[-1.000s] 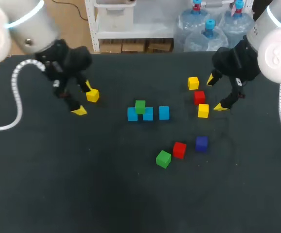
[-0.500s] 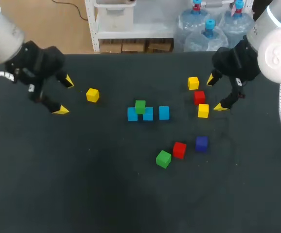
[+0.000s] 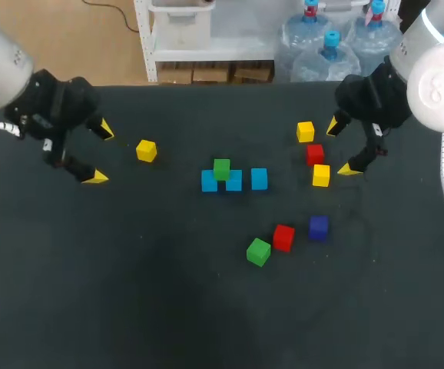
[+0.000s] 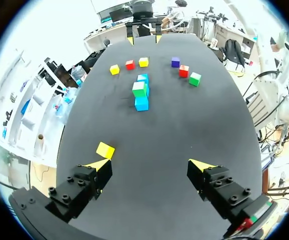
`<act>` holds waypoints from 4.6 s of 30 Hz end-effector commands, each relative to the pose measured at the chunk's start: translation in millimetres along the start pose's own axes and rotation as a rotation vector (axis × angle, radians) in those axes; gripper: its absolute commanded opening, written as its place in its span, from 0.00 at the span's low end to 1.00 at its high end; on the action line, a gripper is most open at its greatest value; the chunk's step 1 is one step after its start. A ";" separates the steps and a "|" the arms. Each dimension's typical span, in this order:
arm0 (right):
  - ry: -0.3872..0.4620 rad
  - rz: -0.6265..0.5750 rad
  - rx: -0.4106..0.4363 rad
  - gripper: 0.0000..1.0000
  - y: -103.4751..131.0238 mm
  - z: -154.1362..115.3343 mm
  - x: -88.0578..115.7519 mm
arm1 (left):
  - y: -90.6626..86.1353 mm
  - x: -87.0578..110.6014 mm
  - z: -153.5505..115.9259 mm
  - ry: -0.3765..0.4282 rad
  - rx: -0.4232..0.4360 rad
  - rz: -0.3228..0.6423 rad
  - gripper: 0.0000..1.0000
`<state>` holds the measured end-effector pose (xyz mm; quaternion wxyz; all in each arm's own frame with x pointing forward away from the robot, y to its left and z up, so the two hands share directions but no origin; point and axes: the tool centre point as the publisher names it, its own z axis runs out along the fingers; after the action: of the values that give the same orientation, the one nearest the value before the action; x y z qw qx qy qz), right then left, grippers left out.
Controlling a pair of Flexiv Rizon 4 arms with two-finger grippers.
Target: Place the blue cubes, place green cubes on the blue cubes, place the yellow cubes on the green cubes, then place the red cubes on the yellow cubes, and place purple cube on the red cubes.
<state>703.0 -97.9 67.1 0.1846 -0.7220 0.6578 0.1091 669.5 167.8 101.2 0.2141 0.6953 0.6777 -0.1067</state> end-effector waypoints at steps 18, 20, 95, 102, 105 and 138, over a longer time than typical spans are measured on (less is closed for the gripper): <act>-0.118 -0.508 -0.235 1.00 73.0 24.4 -79.8 | -0.2 0.6 0.0 -0.003 -0.001 0.002 1.00; -0.114 -0.541 -0.243 1.00 78.5 27.9 -84.0 | -0.2 0.6 0.0 -0.003 -0.001 0.002 1.00; -0.107 -0.825 -0.396 0.71 134.0 106.8 -118.7 | -0.2 0.6 0.0 -0.003 -0.001 0.002 1.00; -0.109 -0.832 -0.405 0.37 137.0 108.8 -119.1 | -0.2 0.6 0.0 -0.003 -0.001 0.002 1.00; -0.106 -0.830 -0.411 0.44 138.5 110.6 -118.0 | -0.2 0.6 0.0 -0.003 -0.001 0.002 1.00; -0.005 -0.520 -0.311 0.00 113.4 65.4 -129.3 | -0.2 0.6 0.0 -0.003 -0.001 0.002 1.00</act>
<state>584.6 43.2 39.8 0.0990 -0.8939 0.4019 0.1723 669.4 167.3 101.7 0.2135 0.6951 0.6782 -0.1062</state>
